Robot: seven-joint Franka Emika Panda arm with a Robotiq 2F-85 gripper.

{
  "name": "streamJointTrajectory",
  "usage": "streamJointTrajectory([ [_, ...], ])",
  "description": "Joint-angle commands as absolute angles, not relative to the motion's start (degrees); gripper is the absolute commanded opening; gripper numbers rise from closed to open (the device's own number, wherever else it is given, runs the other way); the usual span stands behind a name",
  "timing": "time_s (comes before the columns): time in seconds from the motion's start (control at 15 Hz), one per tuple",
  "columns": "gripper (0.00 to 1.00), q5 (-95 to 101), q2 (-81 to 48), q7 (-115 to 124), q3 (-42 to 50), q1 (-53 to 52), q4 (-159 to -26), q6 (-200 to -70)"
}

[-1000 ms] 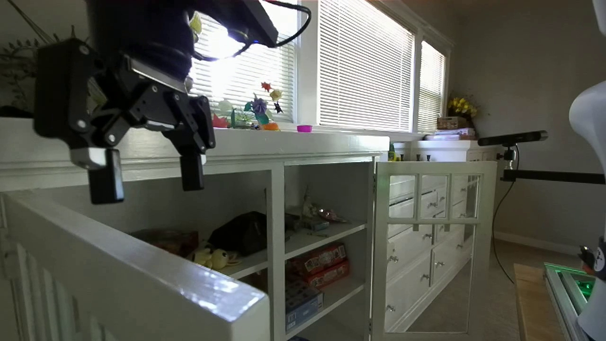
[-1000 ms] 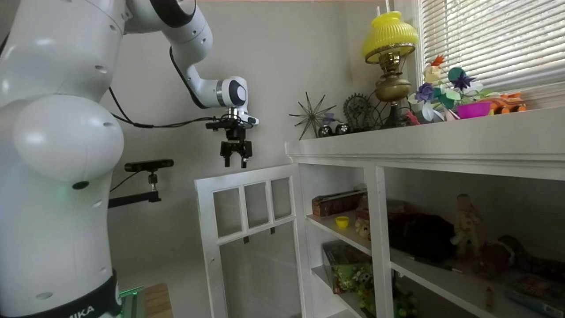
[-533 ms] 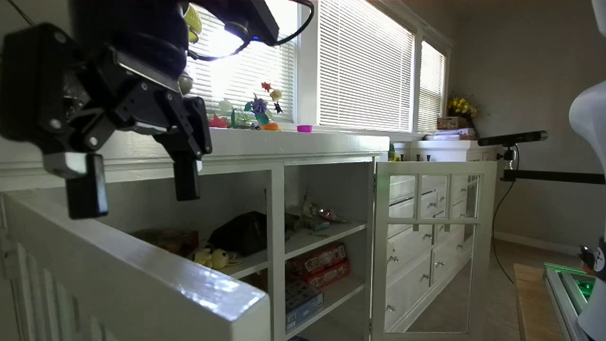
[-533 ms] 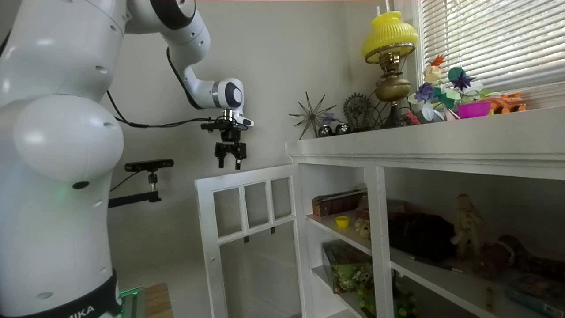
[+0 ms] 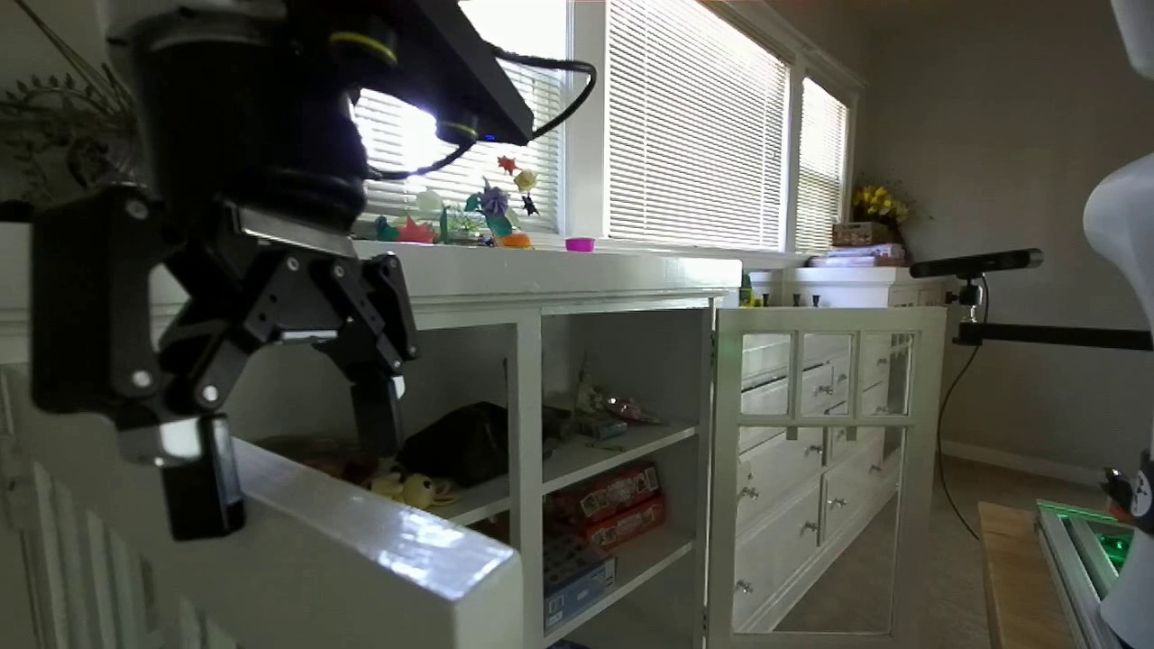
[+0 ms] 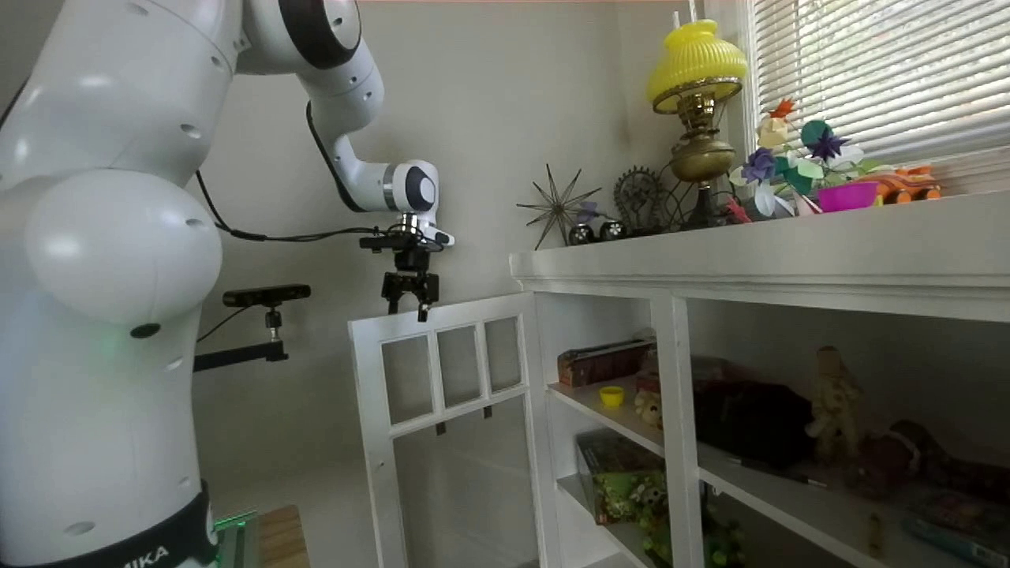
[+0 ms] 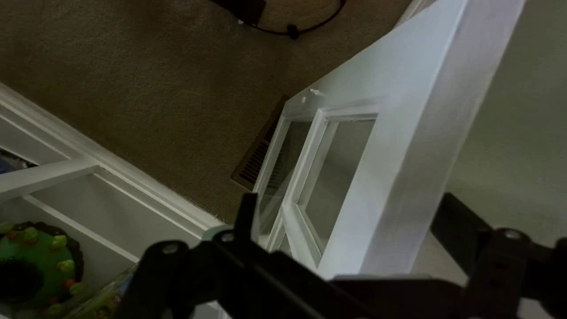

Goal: Close the cabinet door

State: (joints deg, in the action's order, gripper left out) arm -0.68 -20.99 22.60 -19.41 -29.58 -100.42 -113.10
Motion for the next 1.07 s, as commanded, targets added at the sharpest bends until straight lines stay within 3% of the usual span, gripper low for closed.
streamJointTrajectory([
  [0.0, 1.00, -0.2, -21.2, 22.7, -18.9, -30.0, -100.8, -113.4],
  [1.0, 1.00, 4.1, -18.7, 23.0, -16.2, -29.2, -103.8, -111.6],
])
